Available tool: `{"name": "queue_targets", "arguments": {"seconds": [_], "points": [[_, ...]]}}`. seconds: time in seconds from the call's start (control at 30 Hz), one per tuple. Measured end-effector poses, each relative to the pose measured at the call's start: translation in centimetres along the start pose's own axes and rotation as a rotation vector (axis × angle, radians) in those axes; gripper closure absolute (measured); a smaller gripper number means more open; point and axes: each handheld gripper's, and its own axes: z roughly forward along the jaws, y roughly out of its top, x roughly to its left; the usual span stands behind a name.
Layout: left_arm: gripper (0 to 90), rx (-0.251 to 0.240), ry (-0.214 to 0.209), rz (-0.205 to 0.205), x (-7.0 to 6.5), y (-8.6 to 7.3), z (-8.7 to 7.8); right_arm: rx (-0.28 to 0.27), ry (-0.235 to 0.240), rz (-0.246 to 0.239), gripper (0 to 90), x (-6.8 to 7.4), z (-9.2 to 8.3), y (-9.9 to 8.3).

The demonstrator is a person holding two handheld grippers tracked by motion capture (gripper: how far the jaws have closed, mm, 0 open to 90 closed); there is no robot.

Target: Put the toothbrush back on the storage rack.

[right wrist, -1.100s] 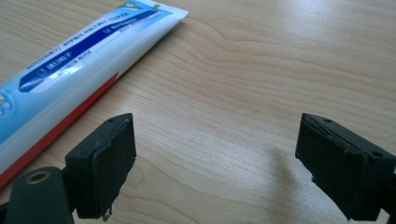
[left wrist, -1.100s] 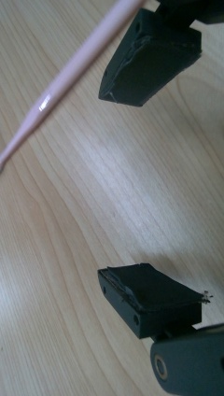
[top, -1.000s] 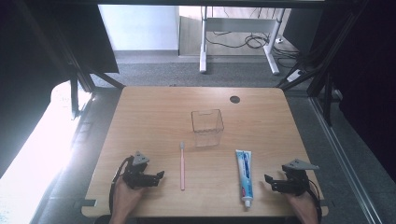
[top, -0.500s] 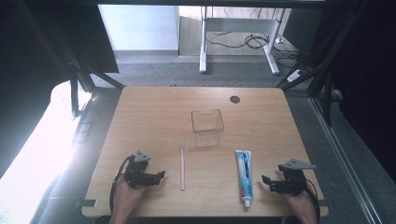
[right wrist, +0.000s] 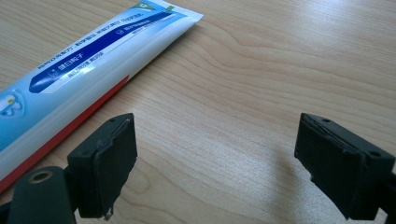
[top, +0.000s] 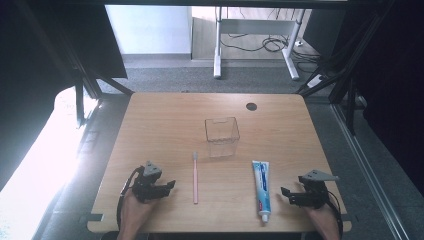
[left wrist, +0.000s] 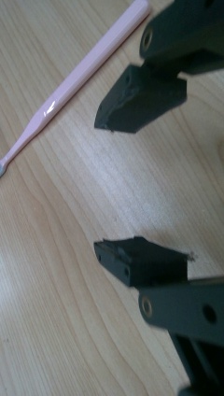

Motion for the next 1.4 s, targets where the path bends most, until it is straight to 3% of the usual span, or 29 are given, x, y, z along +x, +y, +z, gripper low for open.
{"name": "queue_targets", "arguments": {"seconds": [0.13, 0.23, 0.33, 0.7, 0.97, 1.23, 1.4], "points": [[45.6, 0.001, -0.011, 0.005, -0.1, 0.1, -0.2, -0.009, -0.002, -0.002, 13.6, 0.0, 0.0, 0.1], [56.4, -0.004, -0.018, 0.003, -0.2, 0.2, -0.3, -0.010, -0.004, -0.002, 13.6, -0.1, 0.0, 0.1], [62.9, -0.010, -0.014, 0.019, -0.4, 0.3, -0.5, -0.016, -0.006, 0.000, 13.6, -0.1, -0.1, 0.1], [87.3, 0.002, -0.064, 0.059, -1.1, 0.7, -0.2, -0.021, -0.010, -0.002, 13.5, -0.1, -0.1, 0.1], [89.8, 0.007, -0.130, 0.110, -2.4, 1.5, 0.6, -0.018, -0.006, -0.003, 13.5, -0.2, 0.0, 0.1], [89.8, 0.025, -0.171, 0.113, -3.4, 1.9, 1.6, -0.016, -0.003, -0.005, 13.5, -0.2, 0.1, 0.0], [89.8, 0.025, -0.197, 0.137, -4.5, 2.5, 2.2, -0.014, -0.002, -0.005, 13.5, -0.2, 0.1, 0.0]]}}
